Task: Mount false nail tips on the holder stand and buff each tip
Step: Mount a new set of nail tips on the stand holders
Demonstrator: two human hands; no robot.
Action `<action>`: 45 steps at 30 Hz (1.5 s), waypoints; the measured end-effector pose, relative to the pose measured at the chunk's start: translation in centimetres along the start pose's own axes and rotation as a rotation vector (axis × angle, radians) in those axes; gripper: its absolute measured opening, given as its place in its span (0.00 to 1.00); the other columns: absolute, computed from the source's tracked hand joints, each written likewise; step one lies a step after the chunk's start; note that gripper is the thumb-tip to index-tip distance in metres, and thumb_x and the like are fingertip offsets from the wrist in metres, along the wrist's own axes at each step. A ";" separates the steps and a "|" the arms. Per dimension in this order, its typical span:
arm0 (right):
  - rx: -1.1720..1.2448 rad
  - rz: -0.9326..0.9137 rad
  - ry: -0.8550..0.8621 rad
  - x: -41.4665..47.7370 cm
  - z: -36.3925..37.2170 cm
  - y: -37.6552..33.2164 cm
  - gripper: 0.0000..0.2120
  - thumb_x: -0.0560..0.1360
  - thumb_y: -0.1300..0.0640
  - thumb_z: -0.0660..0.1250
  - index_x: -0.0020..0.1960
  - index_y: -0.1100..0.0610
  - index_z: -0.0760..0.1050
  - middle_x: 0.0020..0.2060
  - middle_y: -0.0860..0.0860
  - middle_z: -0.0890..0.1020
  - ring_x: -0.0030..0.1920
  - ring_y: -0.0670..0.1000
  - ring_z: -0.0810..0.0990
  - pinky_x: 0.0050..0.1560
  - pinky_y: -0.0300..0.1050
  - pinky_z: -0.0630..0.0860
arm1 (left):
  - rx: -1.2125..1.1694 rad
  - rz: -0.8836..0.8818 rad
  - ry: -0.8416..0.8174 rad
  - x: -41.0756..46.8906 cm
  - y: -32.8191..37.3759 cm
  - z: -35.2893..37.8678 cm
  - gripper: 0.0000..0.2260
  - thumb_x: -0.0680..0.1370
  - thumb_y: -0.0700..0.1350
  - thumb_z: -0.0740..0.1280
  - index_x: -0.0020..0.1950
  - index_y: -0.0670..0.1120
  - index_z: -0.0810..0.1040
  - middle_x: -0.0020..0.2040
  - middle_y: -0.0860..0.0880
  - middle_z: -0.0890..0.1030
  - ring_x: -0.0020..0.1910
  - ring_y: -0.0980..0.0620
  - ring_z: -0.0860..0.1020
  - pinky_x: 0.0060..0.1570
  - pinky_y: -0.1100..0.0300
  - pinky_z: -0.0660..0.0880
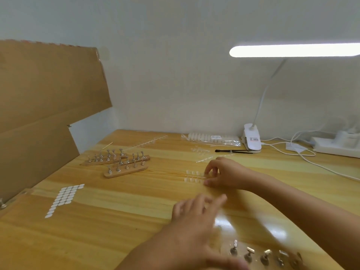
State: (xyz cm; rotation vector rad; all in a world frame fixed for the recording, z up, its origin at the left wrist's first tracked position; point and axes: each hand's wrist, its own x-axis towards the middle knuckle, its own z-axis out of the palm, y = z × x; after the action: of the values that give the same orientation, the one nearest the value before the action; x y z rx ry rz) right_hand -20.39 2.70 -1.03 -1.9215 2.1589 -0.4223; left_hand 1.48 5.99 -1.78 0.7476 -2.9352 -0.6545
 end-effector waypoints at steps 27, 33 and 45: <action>0.867 -0.006 0.609 -18.7 -2.6 0.4 0.12 0.66 0.44 0.69 0.46 0.49 0.82 0.42 0.51 0.85 0.45 0.56 0.83 0.47 0.51 0.80 | -0.933 0.228 0.403 3.9 4.9 -0.2 0.06 0.75 0.43 0.73 0.45 0.55 0.84 0.42 0.53 0.84 0.42 0.59 0.81 0.47 0.65 0.78; 0.956 0.003 0.569 -19.5 -2.6 0.6 0.10 0.68 0.48 0.70 0.45 0.53 0.82 0.40 0.52 0.85 0.41 0.50 0.82 0.46 0.48 0.80 | -0.751 0.369 0.495 3.3 5.5 0.3 0.11 0.77 0.39 0.72 0.47 0.56 0.83 0.46 0.53 0.83 0.44 0.57 0.80 0.48 0.66 0.77; 1.049 -0.065 0.519 -19.9 -2.2 0.8 0.07 0.71 0.52 0.70 0.45 0.54 0.81 0.30 0.50 0.78 0.33 0.45 0.76 0.38 0.36 0.76 | -0.598 0.435 0.567 2.8 5.8 0.7 0.03 0.76 0.40 0.73 0.46 0.49 0.83 0.42 0.55 0.82 0.42 0.57 0.78 0.47 0.65 0.76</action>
State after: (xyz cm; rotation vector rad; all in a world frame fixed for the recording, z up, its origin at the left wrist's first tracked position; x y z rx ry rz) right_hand -19.53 22.67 0.17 -1.3135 1.5061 -1.7789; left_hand -3.66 9.56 -0.22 0.1743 -2.1072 -0.9936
